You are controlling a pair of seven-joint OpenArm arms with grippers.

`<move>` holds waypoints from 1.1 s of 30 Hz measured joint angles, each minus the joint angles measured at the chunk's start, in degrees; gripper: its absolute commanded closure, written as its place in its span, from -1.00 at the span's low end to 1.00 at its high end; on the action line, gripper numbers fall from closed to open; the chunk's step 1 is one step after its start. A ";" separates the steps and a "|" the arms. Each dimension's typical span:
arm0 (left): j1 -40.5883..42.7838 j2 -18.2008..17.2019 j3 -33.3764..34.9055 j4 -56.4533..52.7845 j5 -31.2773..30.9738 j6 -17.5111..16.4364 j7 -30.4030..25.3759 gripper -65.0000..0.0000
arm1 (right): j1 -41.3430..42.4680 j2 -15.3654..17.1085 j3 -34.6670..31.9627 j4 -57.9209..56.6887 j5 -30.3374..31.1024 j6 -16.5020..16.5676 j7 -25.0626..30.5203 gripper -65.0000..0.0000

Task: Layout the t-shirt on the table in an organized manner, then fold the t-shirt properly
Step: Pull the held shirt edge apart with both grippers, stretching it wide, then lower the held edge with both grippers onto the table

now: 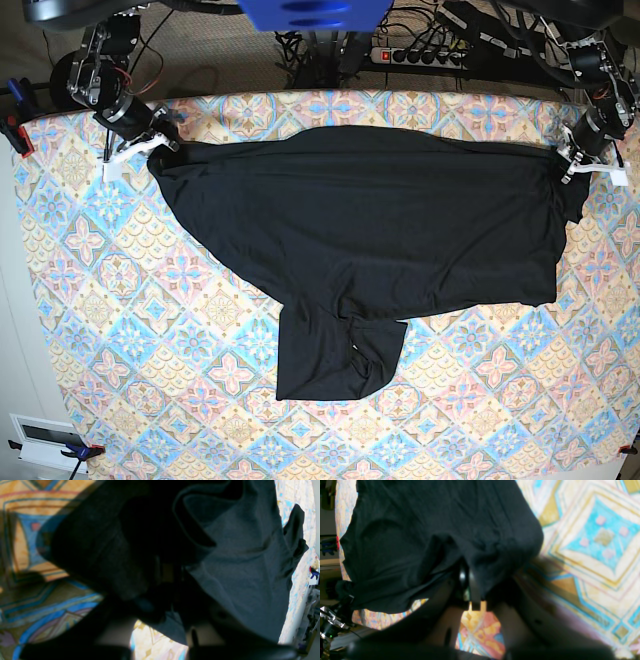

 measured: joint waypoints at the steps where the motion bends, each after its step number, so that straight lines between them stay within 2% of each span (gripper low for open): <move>1: 0.02 -0.02 0.00 0.00 0.00 0.00 -0.02 0.65 | -0.04 0.00 0.00 0.00 -0.07 0.00 0.00 0.99; 4: 0.02 -0.35 -0.04 0.00 0.04 0.02 -0.02 0.49 | -0.04 0.02 0.00 0.00 -0.13 -0.02 0.24 0.88; 9: 0.00 0.22 -2.86 0.00 0.04 -0.02 0.04 0.50 | -1.22 0.02 0.13 0.02 -0.11 -0.13 0.42 0.51; 12: 0.17 1.16 -6.21 0.02 0.04 0.07 -0.20 0.47 | -1.33 0.02 0.17 0.04 0.09 0.00 0.46 0.36; 16: -0.37 1.46 -8.46 0.00 0.20 0.22 3.17 0.42 | -1.18 0.04 0.17 0.11 0.50 0.02 0.44 0.23; 22: -0.61 1.44 -8.68 0.00 0.20 0.17 3.15 0.42 | -0.98 0.07 0.17 0.11 0.44 0.00 0.85 0.19; 26: -0.61 1.44 -8.68 0.00 -1.22 0.17 2.54 0.40 | -0.90 0.17 3.02 0.11 -0.50 -0.17 0.74 0.19; 30: -0.39 1.42 -8.81 0.02 -4.98 0.17 2.54 0.29 | -1.01 0.31 3.67 0.09 -0.57 -0.22 0.83 0.19; 33: -0.35 1.44 -12.87 0.00 -5.99 0.15 3.45 0.20 | -0.87 0.15 4.98 0.09 -0.57 -0.20 0.39 0.19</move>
